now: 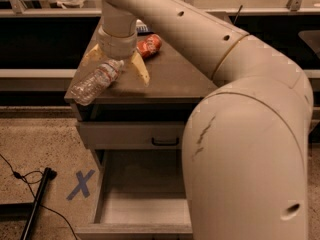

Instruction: Place water bottle into middle drawer

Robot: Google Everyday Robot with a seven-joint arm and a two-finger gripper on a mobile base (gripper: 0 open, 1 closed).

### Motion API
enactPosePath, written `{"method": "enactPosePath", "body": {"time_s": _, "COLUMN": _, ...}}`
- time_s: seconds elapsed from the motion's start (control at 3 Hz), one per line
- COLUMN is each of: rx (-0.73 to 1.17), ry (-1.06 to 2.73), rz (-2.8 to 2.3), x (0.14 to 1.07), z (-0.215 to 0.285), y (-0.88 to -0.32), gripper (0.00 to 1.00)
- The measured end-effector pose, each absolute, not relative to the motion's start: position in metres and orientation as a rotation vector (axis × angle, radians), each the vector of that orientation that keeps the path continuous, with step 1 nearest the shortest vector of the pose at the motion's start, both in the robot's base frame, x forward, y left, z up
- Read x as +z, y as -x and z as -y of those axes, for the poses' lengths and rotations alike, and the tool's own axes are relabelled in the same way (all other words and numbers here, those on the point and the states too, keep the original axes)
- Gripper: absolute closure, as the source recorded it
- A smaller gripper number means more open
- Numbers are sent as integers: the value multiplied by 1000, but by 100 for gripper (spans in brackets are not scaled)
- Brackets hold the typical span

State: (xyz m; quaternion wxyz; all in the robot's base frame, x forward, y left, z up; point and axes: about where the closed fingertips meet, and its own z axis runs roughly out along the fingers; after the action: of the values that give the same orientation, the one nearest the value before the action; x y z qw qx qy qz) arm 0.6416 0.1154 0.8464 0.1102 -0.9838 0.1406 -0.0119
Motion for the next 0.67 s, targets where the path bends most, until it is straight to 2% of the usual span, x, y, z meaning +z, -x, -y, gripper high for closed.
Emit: {"method": "enactPosePath", "body": {"time_s": 0.67, "rx": -46, "ry": 2948, "rz": -318, "x": 831, "z": -150, "y": -636, "gripper": 50}}
